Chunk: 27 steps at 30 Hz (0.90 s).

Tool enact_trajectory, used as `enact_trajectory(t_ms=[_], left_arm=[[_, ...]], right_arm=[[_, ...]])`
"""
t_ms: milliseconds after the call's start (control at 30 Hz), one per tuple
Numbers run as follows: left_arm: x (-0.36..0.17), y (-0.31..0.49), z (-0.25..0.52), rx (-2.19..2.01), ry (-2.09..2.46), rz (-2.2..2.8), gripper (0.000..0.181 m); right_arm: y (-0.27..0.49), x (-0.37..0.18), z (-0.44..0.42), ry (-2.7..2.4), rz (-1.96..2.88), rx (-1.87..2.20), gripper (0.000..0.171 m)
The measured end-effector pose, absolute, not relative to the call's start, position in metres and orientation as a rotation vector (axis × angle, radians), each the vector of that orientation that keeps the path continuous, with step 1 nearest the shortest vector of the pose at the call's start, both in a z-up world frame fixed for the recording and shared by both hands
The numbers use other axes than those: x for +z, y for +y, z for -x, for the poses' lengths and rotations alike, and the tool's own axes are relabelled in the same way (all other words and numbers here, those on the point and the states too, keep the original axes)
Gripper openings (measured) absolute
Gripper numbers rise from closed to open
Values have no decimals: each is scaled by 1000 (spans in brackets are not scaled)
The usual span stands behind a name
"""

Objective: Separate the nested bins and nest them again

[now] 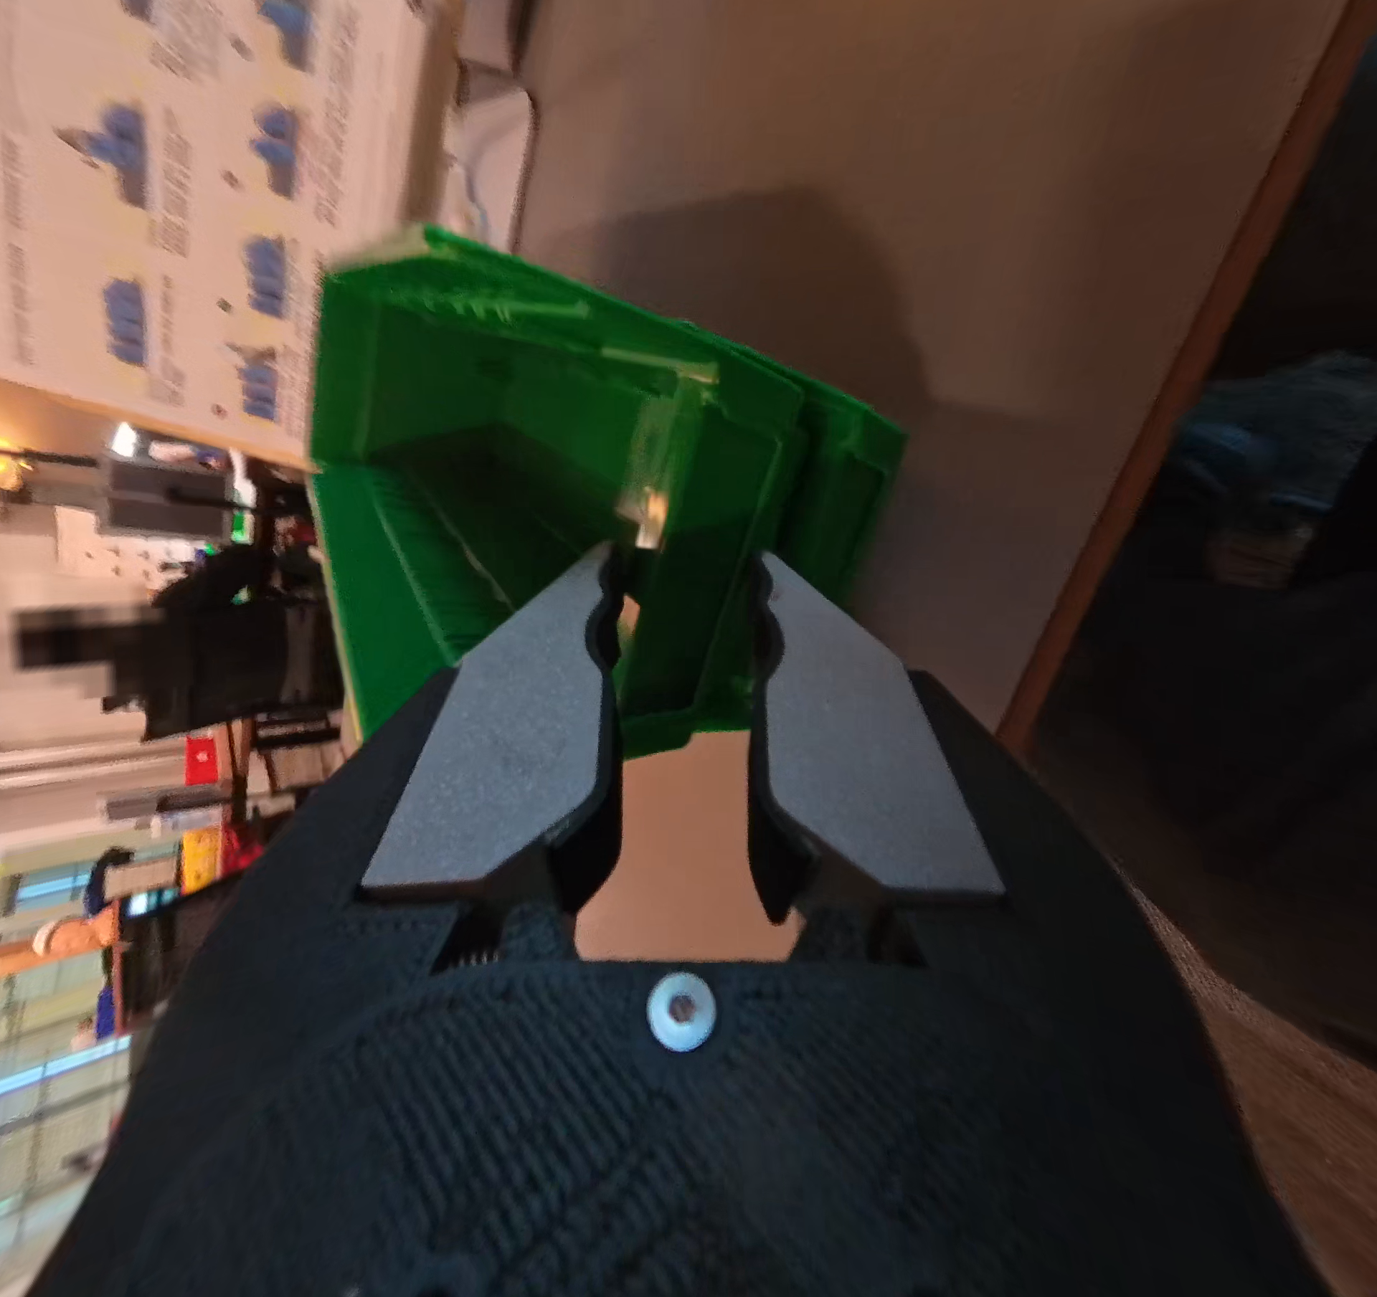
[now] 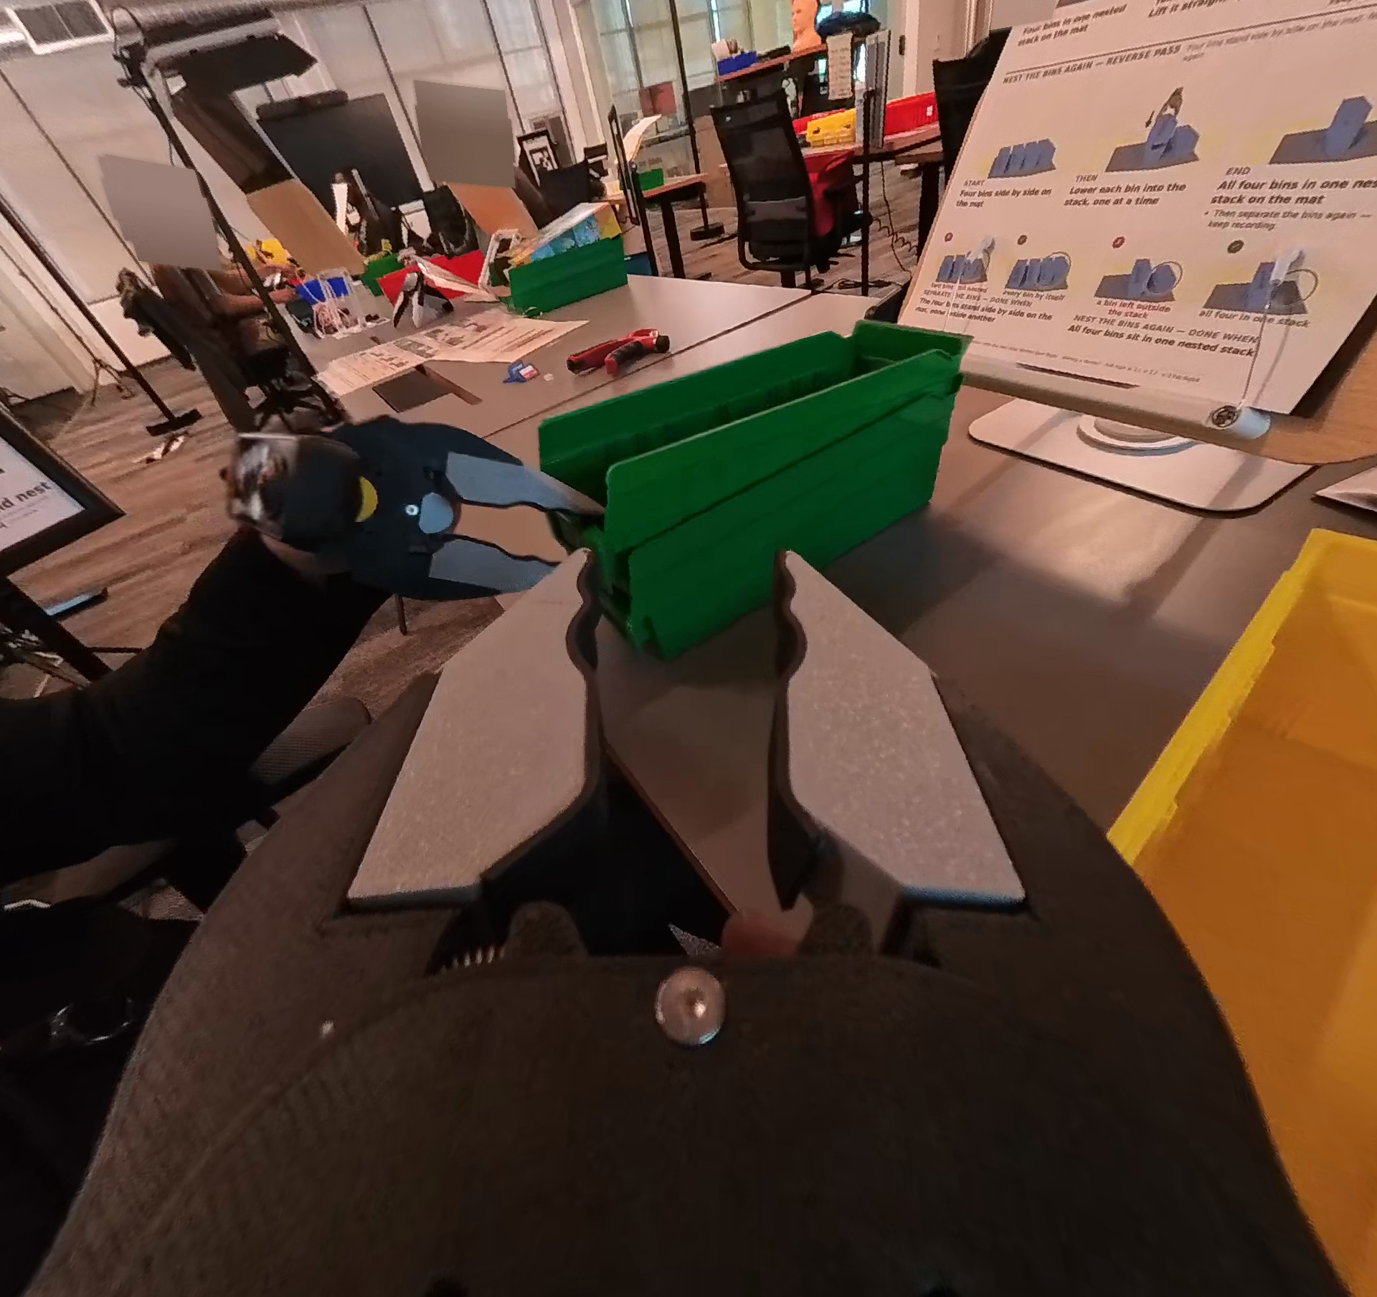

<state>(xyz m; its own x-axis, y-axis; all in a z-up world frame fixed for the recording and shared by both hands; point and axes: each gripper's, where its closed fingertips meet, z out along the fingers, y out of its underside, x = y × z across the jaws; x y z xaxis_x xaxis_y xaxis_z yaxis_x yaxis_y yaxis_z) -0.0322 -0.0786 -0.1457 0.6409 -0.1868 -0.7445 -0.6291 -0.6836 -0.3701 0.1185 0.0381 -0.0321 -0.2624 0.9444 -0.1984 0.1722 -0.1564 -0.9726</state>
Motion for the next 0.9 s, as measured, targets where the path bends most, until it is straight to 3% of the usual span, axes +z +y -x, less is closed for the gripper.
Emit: enact_trajectory(t_ms=[33, 233, 533, 900], left_arm=[[-146, -79, 36, 929, 607, 2234, 32], [-134, -84, 22, 460, 376, 2237, 31], [-83, -106, 29, 291, 203, 2078, 38], [-99, -87, 11, 158, 507, 2289, 40]], right_arm=[[38, -32, -119, -1441, 1312, 1485, 43], [36, -30, -119, -1443, 1307, 1485, 43], [37, -31, -122, -1449, 1316, 1512, 44], [39, -25, -129, -1454, 1297, 1539, 44]])
